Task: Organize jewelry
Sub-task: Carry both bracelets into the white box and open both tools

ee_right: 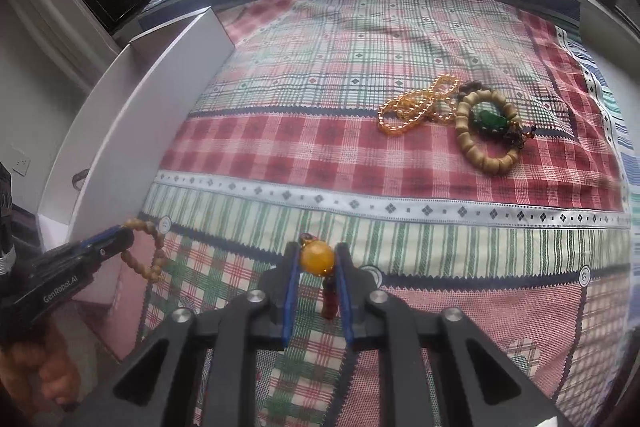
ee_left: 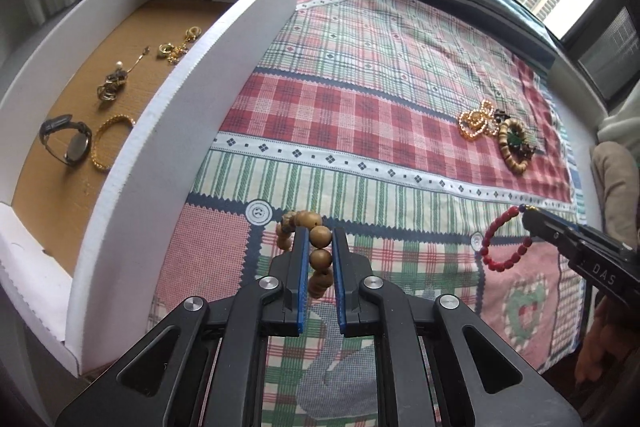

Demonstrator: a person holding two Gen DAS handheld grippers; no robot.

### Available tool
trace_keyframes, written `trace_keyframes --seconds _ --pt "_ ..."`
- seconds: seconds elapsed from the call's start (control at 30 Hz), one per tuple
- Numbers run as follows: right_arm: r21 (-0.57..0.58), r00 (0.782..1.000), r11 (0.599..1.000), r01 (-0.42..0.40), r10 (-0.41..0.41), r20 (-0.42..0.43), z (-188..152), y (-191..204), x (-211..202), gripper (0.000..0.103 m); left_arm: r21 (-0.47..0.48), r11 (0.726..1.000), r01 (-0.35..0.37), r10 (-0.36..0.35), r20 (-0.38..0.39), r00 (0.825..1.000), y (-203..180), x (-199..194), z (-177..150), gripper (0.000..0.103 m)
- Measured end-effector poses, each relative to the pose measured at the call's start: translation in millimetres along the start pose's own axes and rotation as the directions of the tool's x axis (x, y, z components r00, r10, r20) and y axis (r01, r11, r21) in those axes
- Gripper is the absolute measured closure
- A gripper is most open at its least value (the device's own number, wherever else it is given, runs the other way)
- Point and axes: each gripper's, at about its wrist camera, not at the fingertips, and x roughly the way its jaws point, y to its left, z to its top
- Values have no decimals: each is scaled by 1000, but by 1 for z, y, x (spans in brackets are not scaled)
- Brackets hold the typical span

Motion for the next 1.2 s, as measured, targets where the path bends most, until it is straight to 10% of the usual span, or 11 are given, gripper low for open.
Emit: trace_keyframes --seconds 0.6,1.2 --pt "-151 997 988 -34 44 63 9 64 -69 85 -89 996 5 0 58 998 34 -116 -7 94" --pt "-379 962 897 -227 266 54 48 216 -70 85 -338 924 -178 239 149 959 189 -161 20 94"
